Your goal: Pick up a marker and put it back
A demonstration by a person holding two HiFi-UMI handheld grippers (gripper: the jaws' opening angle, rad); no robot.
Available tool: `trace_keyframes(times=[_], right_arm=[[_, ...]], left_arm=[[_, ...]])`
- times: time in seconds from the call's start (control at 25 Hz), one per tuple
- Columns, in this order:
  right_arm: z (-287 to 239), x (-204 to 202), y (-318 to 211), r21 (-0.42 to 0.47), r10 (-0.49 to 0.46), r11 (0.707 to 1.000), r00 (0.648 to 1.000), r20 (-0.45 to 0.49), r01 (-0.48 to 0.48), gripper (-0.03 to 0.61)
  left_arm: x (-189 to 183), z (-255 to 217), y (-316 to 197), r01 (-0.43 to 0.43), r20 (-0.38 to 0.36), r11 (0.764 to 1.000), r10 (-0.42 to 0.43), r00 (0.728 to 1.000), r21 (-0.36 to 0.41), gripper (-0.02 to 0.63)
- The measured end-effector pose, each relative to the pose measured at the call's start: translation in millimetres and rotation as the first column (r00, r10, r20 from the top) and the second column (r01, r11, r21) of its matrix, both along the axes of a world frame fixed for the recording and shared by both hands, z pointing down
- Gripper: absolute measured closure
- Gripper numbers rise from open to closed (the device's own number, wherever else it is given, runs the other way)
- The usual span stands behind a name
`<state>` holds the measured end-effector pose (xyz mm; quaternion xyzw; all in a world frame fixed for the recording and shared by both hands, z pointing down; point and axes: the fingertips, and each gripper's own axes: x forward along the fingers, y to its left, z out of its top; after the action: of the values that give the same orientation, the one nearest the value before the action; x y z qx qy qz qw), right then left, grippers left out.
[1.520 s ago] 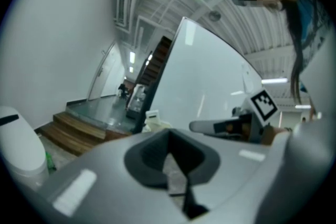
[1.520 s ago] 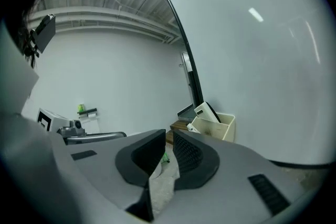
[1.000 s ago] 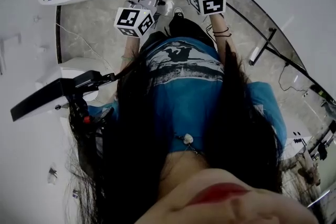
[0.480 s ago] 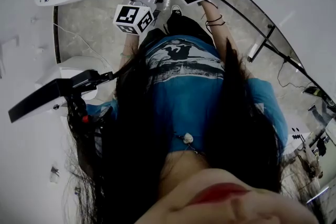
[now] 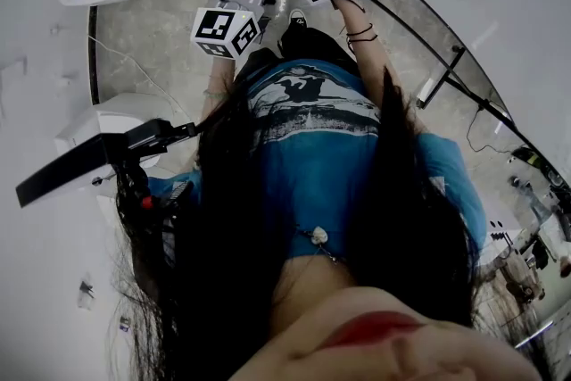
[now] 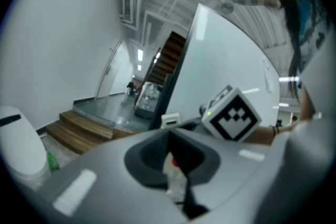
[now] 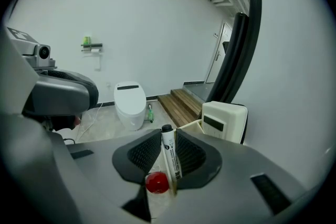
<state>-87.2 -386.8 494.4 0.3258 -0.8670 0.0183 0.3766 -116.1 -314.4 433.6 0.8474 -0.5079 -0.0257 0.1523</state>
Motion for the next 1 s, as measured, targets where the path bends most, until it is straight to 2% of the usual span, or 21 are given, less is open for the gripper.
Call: trace_keyframes(times=[0.2,0.48,0.64,0.76,1.0], right_arm=[[-3.5,3.1,0.4,0.025,0.001,1.000,0.999,0.034,-0.001,0.491],[-30.9,20.0,-1.6,0.070,0.059,0.995,0.984,0.166,-0.072,0.503],[-54.2,34.7,-1.3,0.070,0.113,0.988,0.949,0.294,-0.140,0.508],[-69.6,46.4,0.5,0.092,0.137,0.980,0.928,0.347,-0.179,0.508],[-99.7,61.2,15.6,0.192,0.122,0.960,0.924,0.363,-0.202,0.508]], left_arm=[[-1.1,-0.1,-0.8,0.002,0.002,1.000,-0.002,1.000,0.003,0.614],[1.4,-0.1,-0.6,-0.010,0.003,1.000,0.010,1.000,0.002,0.614],[6.5,0.3,0.5,-0.029,0.005,1.000,0.029,1.000,0.001,0.614],[9.4,1.6,2.1,-0.043,0.008,0.999,0.043,0.999,0.001,0.614],[15.4,3.8,5.2,-0.073,0.029,0.997,0.073,0.997,0.003,0.614]])
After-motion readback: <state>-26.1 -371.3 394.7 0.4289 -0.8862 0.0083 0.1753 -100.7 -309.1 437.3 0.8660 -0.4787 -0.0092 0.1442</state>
